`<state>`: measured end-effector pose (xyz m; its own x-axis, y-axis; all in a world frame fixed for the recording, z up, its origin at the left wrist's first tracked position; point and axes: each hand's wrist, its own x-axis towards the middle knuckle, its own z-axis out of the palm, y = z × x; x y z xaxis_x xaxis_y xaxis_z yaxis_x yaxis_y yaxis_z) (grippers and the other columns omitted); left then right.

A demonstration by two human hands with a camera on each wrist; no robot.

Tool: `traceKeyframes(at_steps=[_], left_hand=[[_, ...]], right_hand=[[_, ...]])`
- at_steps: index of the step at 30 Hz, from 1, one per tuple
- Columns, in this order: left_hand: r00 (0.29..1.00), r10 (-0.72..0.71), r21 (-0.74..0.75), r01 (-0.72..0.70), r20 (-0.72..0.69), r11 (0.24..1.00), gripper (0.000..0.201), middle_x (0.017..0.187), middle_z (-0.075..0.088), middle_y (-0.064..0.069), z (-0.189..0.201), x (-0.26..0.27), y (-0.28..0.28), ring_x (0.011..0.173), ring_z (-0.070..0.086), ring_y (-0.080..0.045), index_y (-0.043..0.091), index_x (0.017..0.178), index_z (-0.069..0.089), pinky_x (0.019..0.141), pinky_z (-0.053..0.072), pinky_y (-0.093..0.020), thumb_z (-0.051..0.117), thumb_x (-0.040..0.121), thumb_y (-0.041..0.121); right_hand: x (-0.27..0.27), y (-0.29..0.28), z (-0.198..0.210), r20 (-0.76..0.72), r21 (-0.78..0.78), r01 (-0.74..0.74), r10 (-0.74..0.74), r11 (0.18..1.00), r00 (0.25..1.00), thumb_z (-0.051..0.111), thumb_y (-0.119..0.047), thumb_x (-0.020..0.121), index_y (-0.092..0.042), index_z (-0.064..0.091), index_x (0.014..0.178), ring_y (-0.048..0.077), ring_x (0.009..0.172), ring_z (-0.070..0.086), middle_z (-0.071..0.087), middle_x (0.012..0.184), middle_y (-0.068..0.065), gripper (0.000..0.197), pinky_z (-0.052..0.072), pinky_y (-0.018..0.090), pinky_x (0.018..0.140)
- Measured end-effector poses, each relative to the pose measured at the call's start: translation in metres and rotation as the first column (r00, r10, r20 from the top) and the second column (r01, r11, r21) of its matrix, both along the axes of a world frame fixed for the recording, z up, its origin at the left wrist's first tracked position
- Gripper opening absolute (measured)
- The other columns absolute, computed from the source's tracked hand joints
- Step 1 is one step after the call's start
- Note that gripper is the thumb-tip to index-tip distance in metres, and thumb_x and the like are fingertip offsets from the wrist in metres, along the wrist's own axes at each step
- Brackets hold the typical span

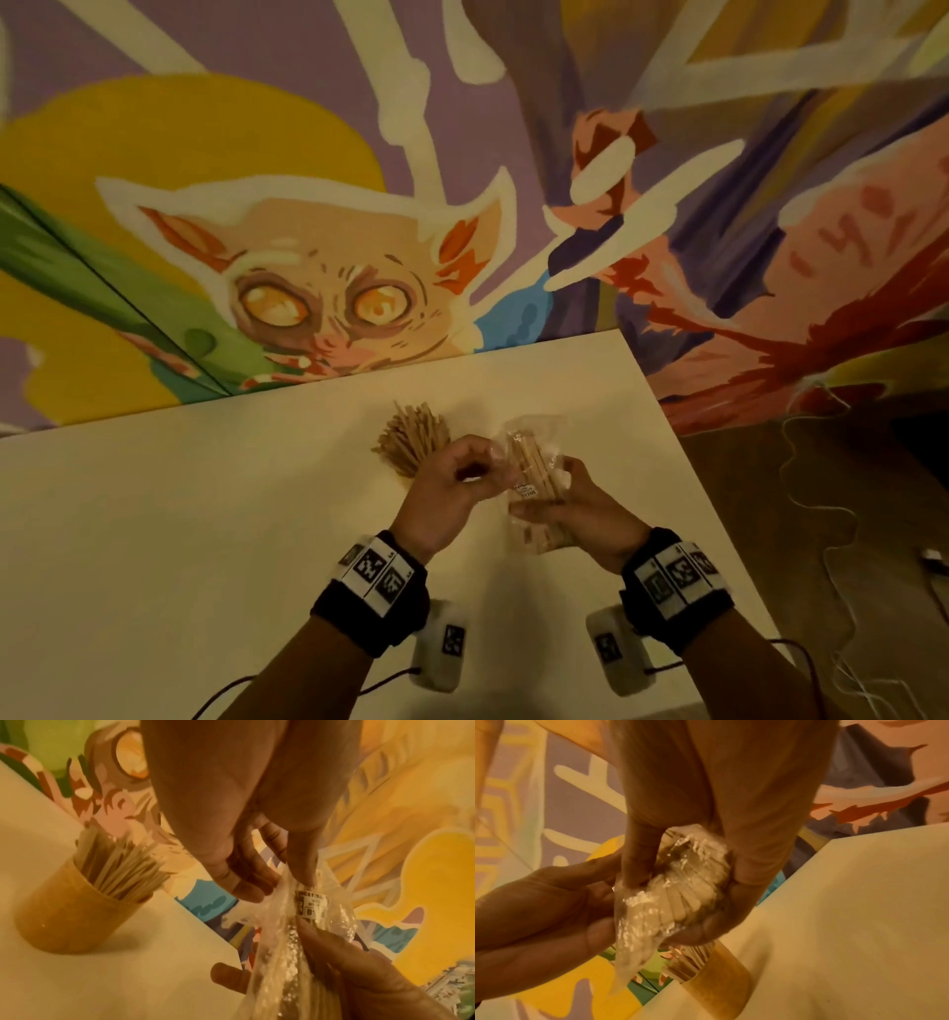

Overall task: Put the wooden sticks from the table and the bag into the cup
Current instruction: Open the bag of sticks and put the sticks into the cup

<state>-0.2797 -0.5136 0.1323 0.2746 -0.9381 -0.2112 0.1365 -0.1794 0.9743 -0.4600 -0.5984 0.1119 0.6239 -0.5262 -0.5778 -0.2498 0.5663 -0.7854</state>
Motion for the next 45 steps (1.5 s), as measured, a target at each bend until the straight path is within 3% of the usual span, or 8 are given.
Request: traceKeyframes(at_steps=[10,19,24,29,32,35,42,45], left_hand=[[0.928,0.099,0.057,-0.084,-0.359,0.995,0.042,0.065,0.049,-0.004,0.037,0.034,0.061,0.069,0.05,-0.024,0.002,0.104,0.062,0.078,0.045,-0.037,0.072,0.084,0.037],[0.991,0.131,-0.148,-0.135,-0.035,0.98,0.021,0.105,0.077,-0.016,0.069,0.079,0.08,0.093,0.073,-0.017,0.011,0.106,0.073,0.075,0.056,-0.024,0.073,0.087,0.003],[0.992,0.068,-0.138,-0.053,0.109,0.989,0.039,0.108,0.08,-0.004,0.068,0.078,0.085,0.103,0.075,-0.021,0.021,0.117,0.07,0.091,0.059,-0.032,0.08,0.083,0.006],[0.964,-0.026,-0.13,0.063,0.265,0.99,0.015,0.099,0.081,-0.005,0.061,0.079,0.089,0.095,0.076,-0.023,0.013,0.103,0.079,0.091,0.059,-0.037,0.078,0.088,0.017],[0.953,-0.055,-0.128,0.097,0.299,0.987,0.01,0.086,0.078,-0.001,0.06,0.082,0.092,0.075,0.073,-0.019,0.011,0.098,0.077,0.073,0.058,-0.029,0.077,0.088,0.014],[0.917,-0.096,-0.135,0.159,0.387,0.978,0.012,0.074,0.07,0.009,0.062,0.082,0.092,0.062,0.066,-0.006,0.003,0.093,0.072,0.066,0.054,-0.022,0.079,0.087,0.01],[0.937,-0.011,-0.136,0.062,0.35,0.989,0.07,0.129,0.065,0.007,0.075,0.106,0.091,0.113,0.065,-0.009,0.028,0.142,0.05,0.094,0.057,-0.031,0.084,0.08,0.028],[0.957,0.063,-0.218,0.0,0.283,0.976,0.062,0.129,0.067,0.003,0.087,0.116,0.088,0.114,0.066,-0.013,0.022,0.144,0.051,0.089,0.059,-0.032,0.077,0.088,0.021]], right_hand=[[0.039,0.024,0.041,-0.159,-0.374,-0.506,0.484,0.777,0.861,0.066,-0.016,0.092,-0.012,0.075,0.102,0.011,0.075,0.067,0.078,0.093,0.006,0.014,0.051,0.026,0.068],[0.071,0.058,0.054,-0.052,-0.266,-0.446,0.449,0.855,0.892,0.055,-0.016,0.092,-0.018,0.059,0.082,0.018,0.066,0.057,0.053,0.067,-0.001,0.01,0.056,0.035,0.059],[0.094,0.075,0.063,0.044,-0.253,-0.339,0.361,0.906,0.932,0.048,-0.009,0.082,-0.012,0.051,0.081,0.016,0.054,0.039,0.041,0.071,0.007,0.004,0.027,0.027,0.049],[0.105,0.083,0.073,0.168,-0.187,-0.325,0.356,0.927,0.919,0.05,-0.01,0.076,-0.012,0.056,0.091,0.014,0.055,0.032,0.036,0.072,0.007,0.016,0.016,0.03,0.053],[0.109,0.083,0.076,0.261,-0.079,-0.295,0.306,0.952,0.916,0.066,-0.053,0.08,-0.01,0.061,0.105,0.013,0.057,0.037,0.049,0.07,0.004,0.05,0.017,0.029,0.053],[0.116,0.084,0.078,0.211,-0.05,-0.22,0.225,0.974,0.951,0.035,-0.087,0.077,-0.016,0.069,0.101,0.015,0.059,0.038,0.056,0.069,0.007,0.082,0.023,0.026,0.05],[0.12,0.085,0.083,0.228,-0.154,-0.095,0.128,0.984,0.965,0.047,-0.049,0.099,-0.011,0.068,0.107,0.015,0.053,0.038,0.055,0.076,0.018,0.045,0.025,0.027,0.05],[0.118,0.087,0.082,0.248,-0.153,-0.11,0.146,0.982,0.958,0.045,-0.035,0.104,-0.017,0.062,0.115,0.015,0.056,0.041,0.061,0.084,0.018,0.027,0.032,0.028,0.05]])
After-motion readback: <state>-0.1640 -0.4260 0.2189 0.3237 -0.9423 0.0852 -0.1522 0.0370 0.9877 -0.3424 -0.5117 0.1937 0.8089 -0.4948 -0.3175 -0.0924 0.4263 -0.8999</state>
